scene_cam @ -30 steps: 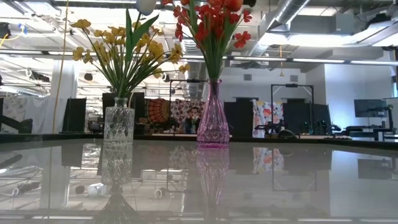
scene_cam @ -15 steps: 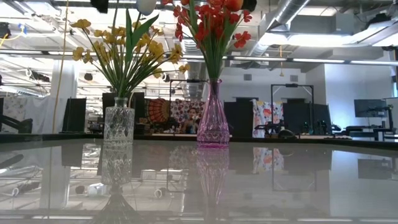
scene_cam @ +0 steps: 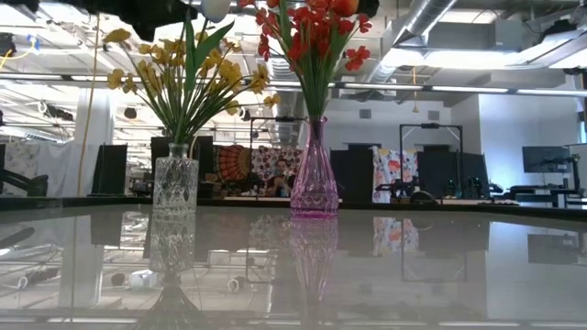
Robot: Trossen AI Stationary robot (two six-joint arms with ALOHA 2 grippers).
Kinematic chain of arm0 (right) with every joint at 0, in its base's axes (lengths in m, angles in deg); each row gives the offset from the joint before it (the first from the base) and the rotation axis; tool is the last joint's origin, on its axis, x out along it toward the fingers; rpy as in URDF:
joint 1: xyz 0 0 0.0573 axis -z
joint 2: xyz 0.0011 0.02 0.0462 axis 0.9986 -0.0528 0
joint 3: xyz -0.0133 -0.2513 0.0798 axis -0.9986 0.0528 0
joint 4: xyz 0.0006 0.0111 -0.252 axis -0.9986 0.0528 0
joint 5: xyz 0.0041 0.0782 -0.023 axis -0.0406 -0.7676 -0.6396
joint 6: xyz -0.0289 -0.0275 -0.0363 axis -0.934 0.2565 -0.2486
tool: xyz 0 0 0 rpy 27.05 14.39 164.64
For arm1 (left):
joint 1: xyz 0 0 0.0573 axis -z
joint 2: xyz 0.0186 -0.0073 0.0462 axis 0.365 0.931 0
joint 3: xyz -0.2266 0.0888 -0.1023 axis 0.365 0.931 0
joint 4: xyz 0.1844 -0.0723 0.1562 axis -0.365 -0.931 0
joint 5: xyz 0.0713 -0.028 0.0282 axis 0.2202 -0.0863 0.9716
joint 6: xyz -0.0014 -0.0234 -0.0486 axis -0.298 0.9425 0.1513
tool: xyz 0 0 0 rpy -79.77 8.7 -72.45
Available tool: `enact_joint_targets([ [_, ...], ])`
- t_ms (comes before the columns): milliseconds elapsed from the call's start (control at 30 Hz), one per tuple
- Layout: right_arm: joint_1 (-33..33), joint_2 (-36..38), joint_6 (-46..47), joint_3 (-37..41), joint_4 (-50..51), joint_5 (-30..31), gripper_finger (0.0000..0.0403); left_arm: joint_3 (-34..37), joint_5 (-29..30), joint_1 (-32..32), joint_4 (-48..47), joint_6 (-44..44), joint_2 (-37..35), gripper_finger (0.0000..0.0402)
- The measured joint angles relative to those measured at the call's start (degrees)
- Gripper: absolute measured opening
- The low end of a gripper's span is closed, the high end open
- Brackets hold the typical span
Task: Sort flowers into vase by color
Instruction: Put the white tulip into the transparent vase
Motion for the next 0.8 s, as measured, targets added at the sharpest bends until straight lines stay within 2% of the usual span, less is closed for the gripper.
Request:
enact_joint_targets([
  [100, 0.11, 0.00, -0.08, -0.02, -0.06, 0.00, 0.0311, 3.88, 0.28, 0.00, 5.88, 0.10, -0.16, 0.0000],
  [233, 0.11, 0.00, -0.23, -0.02, -0.06, 0.00, 0.0311, 6.23, 3.50, 0.00, 6.00, 0.19, -0.86, 0.0000],
  [800, 0.11, 0.00, -1.22, -0.04, -0.45, 0.02, 0.0311, 6.51, 5.41, 0.00, 5.06, -1.28, -0.86, 0.0000],
])
